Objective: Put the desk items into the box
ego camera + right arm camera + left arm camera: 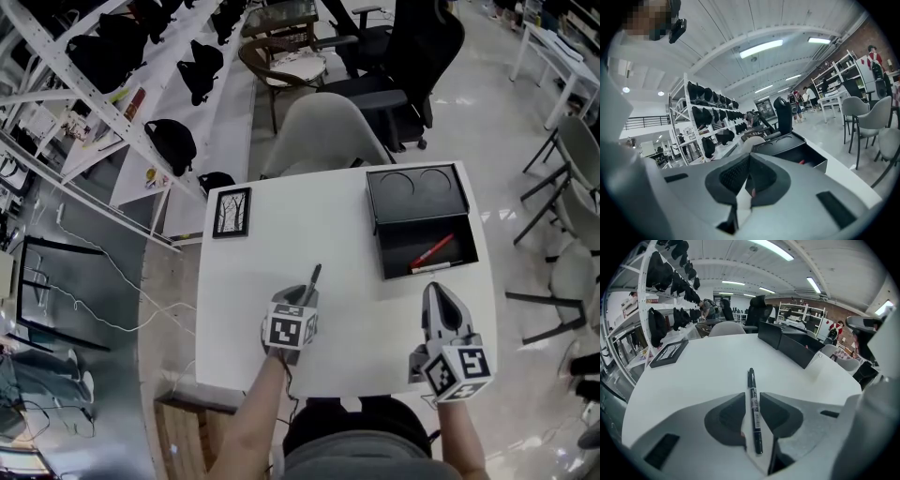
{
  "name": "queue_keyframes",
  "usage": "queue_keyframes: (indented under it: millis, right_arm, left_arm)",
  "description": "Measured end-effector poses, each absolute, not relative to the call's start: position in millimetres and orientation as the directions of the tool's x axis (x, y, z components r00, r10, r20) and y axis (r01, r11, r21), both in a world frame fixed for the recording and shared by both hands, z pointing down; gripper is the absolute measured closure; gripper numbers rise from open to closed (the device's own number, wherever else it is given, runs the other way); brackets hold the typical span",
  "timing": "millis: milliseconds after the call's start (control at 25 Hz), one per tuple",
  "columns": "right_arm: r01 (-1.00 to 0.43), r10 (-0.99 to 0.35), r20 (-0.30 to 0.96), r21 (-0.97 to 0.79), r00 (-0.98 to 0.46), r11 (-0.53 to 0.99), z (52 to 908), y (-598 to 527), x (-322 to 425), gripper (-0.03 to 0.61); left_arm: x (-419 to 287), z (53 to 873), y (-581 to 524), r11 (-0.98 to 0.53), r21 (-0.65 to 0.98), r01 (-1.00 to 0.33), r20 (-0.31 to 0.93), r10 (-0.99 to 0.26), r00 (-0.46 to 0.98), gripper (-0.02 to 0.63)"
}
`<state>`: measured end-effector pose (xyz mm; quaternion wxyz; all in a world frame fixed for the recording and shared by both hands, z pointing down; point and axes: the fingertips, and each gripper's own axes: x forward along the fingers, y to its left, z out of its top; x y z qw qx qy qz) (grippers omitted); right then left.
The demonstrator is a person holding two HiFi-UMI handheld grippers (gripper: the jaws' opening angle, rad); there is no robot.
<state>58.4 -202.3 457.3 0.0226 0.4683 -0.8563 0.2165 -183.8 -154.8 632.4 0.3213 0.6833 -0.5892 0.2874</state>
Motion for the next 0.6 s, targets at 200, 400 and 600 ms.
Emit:
queue_keyframes:
  millis: [200, 400, 600]
  right_arm:
    - [-0.812, -0.791, 0.245, -0.352, -0.56, 0.466, 457.2, -202.8, 59.2, 0.575]
    - [-0.814, -0.794, 0.247, -0.354, -0.556, 0.46, 457.6, -203.5, 63.5, 0.575]
    - [-0.814, -0.797, 0.238, -0.353, -0.555, 0.461, 455.6, -202.9, 64.4, 0.575]
  left_arm:
    - [-183.1, 632.5, -154.2, -0.091, 0.075, -0.993, 0.777, -0.619, 0.116, 0.539]
    - [-179.2, 633.6, -155.0, -0.092, 0.064, -0.994, 0.784, -0.611, 0.107, 0.566]
    - [-180.0, 634.0, -154.6, -0.095, 0.062, -0.994, 0.786, -0.608, 0.107, 0.569]
